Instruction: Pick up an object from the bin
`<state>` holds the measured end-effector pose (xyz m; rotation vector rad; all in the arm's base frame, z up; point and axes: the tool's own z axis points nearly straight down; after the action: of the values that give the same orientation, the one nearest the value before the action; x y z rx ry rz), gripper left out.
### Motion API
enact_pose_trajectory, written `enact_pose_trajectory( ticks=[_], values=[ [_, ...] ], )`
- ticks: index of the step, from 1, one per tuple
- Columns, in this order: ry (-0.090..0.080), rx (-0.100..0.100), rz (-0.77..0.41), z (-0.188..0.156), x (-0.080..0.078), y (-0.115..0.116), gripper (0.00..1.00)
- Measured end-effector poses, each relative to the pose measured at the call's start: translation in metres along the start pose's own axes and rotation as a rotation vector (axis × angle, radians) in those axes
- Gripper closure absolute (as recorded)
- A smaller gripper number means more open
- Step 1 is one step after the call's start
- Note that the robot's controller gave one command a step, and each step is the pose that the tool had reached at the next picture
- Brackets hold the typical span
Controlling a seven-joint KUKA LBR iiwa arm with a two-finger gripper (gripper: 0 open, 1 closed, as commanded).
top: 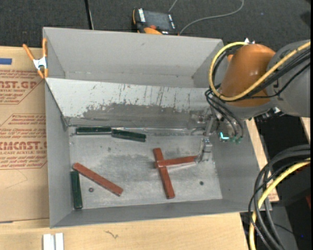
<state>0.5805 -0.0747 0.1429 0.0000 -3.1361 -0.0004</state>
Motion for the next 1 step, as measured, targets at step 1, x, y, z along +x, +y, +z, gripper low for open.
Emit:
enact_pose_trajectory(
  ticks=[1],
  values=[
    [0.005,-0.002,-0.031,0.0781,0.0544,0.0171,0.00]
  ],
)
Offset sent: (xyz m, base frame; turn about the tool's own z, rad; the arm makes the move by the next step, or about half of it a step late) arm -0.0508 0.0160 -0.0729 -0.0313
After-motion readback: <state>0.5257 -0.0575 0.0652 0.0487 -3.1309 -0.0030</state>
